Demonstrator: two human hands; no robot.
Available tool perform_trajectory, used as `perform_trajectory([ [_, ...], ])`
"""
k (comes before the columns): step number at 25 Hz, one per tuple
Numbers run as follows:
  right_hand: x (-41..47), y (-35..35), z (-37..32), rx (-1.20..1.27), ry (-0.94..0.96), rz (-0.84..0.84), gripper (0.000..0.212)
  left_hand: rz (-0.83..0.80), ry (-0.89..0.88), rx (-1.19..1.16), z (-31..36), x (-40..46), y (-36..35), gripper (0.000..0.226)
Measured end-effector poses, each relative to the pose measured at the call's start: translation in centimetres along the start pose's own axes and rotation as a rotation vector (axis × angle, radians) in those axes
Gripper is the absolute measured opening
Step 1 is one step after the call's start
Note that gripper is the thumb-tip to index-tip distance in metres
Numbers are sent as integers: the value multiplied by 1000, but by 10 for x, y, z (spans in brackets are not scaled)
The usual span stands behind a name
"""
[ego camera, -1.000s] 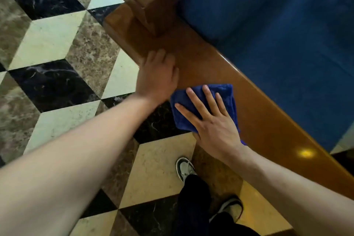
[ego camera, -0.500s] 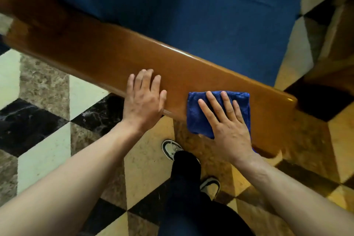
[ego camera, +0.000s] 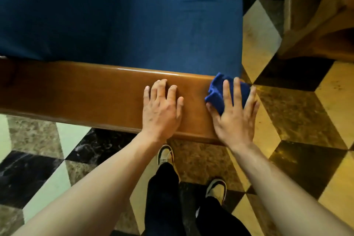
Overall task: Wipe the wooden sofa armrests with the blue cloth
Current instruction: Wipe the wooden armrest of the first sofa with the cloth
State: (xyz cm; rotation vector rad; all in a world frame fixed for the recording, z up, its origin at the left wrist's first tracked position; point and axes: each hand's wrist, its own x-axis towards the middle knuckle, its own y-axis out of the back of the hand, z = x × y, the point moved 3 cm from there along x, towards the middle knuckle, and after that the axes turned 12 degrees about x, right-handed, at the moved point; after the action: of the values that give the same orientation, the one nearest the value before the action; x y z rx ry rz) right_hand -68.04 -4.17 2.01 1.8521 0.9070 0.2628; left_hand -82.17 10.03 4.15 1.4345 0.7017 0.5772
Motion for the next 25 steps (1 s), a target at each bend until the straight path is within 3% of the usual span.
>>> perform_trajectory([
  [4, 77, -20, -76, -118, 113, -79, 67, 62, 5, 12, -67, 16, 1, 40],
  [12, 97, -153, -326, -78, 473, -203, 72, 105, 465, -18, -297, -10, -1, 34],
  [15, 83, -193, -383, -154, 535, -231, 75, 96, 536, -55, -345, -23, -2, 40],
  [19, 53, -197, -377, -170, 655, -301, 73, 143, 585, -223, -342, -26, -1, 46],
  [22, 2, -184, -339, -192, 864, -354, 71, 141, 729, -443, -302, -38, 2, 38],
  [25, -34, -168, -295, -226, 906, -429, 72, 57, 913, -545, -251, -69, -6, 36],
])
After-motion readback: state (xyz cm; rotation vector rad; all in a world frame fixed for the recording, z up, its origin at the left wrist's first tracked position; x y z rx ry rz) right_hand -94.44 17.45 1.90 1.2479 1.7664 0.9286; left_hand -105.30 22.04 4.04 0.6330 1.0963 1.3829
